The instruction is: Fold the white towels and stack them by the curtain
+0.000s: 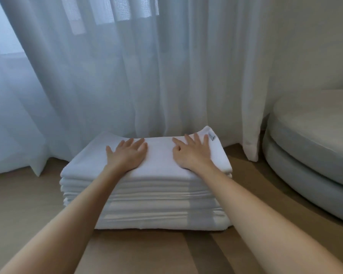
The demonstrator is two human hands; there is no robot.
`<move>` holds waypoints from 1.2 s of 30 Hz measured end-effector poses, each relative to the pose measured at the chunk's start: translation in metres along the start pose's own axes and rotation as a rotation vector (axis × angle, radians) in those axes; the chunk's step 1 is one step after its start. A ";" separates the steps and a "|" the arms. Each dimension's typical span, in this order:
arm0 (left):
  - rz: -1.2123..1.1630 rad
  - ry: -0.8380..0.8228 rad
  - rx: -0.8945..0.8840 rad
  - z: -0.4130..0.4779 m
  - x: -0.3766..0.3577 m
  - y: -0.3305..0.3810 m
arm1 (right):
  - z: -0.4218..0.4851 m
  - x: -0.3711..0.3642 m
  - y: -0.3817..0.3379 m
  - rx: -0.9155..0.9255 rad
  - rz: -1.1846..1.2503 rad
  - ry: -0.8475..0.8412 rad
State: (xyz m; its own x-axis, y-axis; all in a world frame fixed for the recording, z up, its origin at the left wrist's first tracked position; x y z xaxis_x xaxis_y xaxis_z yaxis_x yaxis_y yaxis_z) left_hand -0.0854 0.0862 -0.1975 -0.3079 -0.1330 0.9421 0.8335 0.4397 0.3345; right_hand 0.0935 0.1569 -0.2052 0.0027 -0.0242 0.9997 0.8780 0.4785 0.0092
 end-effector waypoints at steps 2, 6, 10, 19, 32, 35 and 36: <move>0.016 0.013 0.028 -0.001 0.006 -0.020 | -0.001 -0.003 0.009 -0.021 -0.064 -0.030; 0.013 0.053 0.057 -0.004 0.013 -0.042 | -0.006 -0.003 0.024 -0.079 -0.144 -0.068; -0.028 0.087 0.094 -0.005 0.013 -0.048 | -0.010 -0.005 0.043 -0.146 -0.026 -0.119; -0.062 0.196 0.188 -0.004 0.010 -0.051 | -0.004 -0.011 0.046 -0.163 -0.039 -0.047; -0.094 -0.034 0.107 -0.044 0.022 -0.037 | -0.028 0.003 0.039 -0.184 -0.032 -0.209; -0.026 -0.280 0.199 -0.056 0.037 -0.031 | -0.040 0.014 0.039 -0.174 0.118 -0.549; -0.007 -0.312 0.207 -0.060 0.047 -0.023 | -0.044 0.023 0.038 -0.171 0.150 -0.615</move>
State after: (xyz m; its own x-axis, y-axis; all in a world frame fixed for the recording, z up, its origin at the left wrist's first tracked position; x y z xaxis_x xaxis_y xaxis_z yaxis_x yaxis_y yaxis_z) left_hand -0.0919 0.0168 -0.1592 -0.4649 0.1260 0.8764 0.7302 0.6143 0.2990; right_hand 0.1480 0.1364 -0.1829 -0.0988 0.5624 0.8209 0.9532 0.2904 -0.0843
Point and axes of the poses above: each hand's wrist, its own z-axis towards the middle knuckle, its own x-axis out of the back of the hand, y = z × x, the point moved 8 cm from there along z, towards the middle knuckle, and after that the axes turned 12 degrees about -z, right-handed, at the moved point
